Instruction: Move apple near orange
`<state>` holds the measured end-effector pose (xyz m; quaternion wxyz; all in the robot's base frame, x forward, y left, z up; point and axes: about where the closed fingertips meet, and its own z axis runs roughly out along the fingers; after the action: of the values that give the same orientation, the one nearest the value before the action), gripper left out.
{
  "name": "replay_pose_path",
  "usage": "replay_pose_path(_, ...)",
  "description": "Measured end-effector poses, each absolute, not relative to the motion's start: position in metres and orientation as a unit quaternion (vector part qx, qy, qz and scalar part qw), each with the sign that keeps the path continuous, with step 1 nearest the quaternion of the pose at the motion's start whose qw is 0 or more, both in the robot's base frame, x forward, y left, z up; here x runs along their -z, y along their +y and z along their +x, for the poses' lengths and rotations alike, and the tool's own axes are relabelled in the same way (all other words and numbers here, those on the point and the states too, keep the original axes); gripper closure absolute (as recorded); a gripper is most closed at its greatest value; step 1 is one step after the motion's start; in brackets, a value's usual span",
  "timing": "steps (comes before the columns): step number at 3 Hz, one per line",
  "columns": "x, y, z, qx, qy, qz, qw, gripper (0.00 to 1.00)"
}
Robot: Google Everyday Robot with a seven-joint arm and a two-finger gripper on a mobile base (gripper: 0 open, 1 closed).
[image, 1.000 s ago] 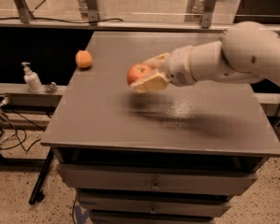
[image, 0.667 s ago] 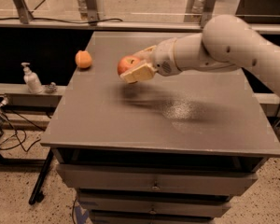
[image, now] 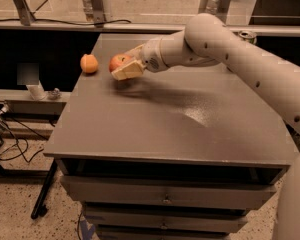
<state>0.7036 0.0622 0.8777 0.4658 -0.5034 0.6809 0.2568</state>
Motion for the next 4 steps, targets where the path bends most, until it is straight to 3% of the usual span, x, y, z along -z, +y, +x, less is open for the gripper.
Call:
replay_pose_path(2,-0.876,0.090,0.738,-0.258,0.674,-0.516,0.462,1.00)
replay_pose_path(4,-0.867,0.088,0.740,-0.255,0.679,-0.518,0.453,1.00)
